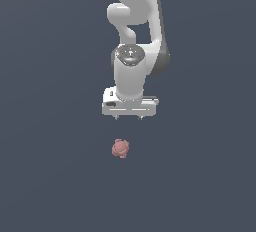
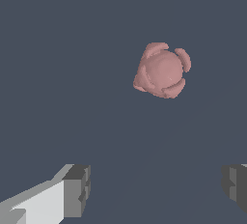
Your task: Pick up the object and move it to a goal position.
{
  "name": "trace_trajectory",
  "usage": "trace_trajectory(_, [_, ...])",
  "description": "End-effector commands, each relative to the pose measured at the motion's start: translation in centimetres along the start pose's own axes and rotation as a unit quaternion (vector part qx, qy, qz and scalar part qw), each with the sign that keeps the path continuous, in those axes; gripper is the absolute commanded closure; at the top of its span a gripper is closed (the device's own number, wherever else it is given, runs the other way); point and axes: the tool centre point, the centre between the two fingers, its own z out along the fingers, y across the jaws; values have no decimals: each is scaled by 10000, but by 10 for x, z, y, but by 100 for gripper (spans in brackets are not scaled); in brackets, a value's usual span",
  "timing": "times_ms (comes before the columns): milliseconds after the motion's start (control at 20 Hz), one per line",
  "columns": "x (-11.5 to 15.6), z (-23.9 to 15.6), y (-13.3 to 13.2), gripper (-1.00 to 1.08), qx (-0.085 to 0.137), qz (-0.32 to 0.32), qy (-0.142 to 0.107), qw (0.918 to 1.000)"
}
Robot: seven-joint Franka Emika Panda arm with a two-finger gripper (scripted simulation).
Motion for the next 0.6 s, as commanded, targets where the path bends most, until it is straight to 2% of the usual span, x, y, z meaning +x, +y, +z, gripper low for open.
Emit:
trace_trajectory(0, [9, 5, 3, -92, 9, 144, 0, 9999])
trace_trajectory(550, [61, 38, 22, -92, 46, 1062, 13, 9943])
